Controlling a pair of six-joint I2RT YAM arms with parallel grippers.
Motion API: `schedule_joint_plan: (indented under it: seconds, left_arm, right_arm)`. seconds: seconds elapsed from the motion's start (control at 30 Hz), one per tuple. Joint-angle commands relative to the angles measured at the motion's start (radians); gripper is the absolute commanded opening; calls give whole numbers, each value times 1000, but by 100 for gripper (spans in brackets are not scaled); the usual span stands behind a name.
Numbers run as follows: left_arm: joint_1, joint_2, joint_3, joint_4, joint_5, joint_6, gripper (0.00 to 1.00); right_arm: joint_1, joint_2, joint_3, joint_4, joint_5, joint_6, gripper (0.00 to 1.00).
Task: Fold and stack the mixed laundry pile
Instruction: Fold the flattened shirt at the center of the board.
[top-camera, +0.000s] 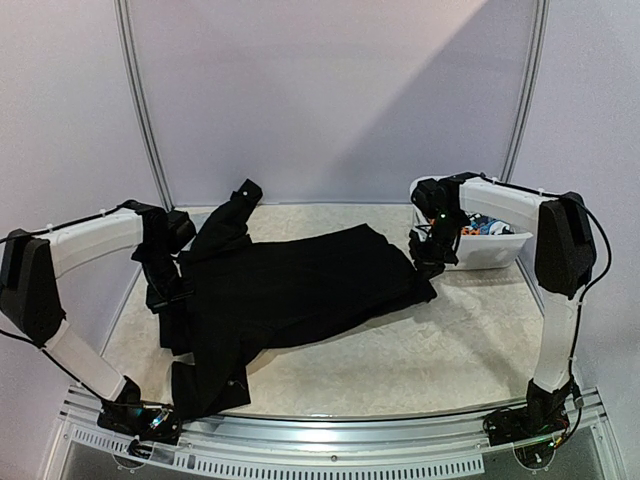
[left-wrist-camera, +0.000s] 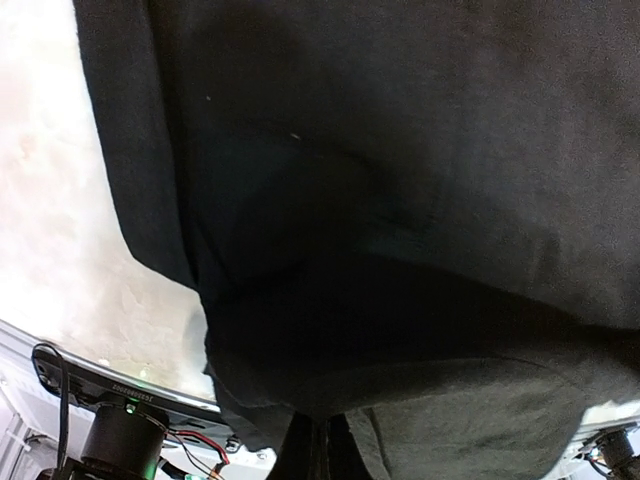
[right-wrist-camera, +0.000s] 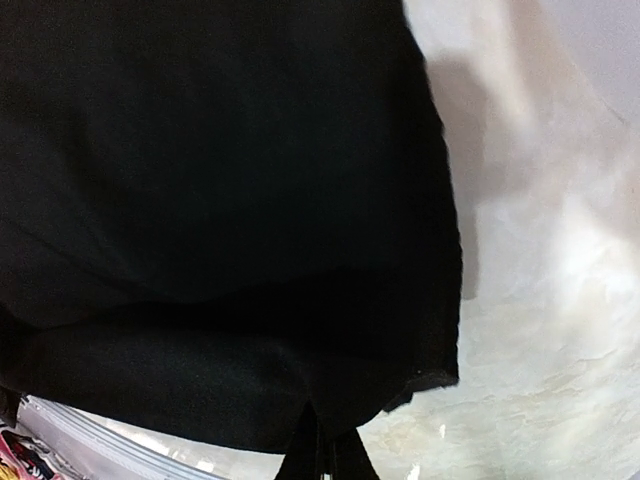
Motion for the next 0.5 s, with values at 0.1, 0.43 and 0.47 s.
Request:
schedule_joint_plan:
  seconds: [0.1,0.43,0.47]
  left_arm:
    - [41,71,47,-2,-2,50,0]
    - [52,166,55,29,35,77,0]
    - [53,173,57,31,41,79,0]
  right_arm:
    - [-36,66,76,-121,2,-16,1]
    - [-36,144,196,-165,-38,12,22]
    - [-36,152,210,-169,-43,13,26]
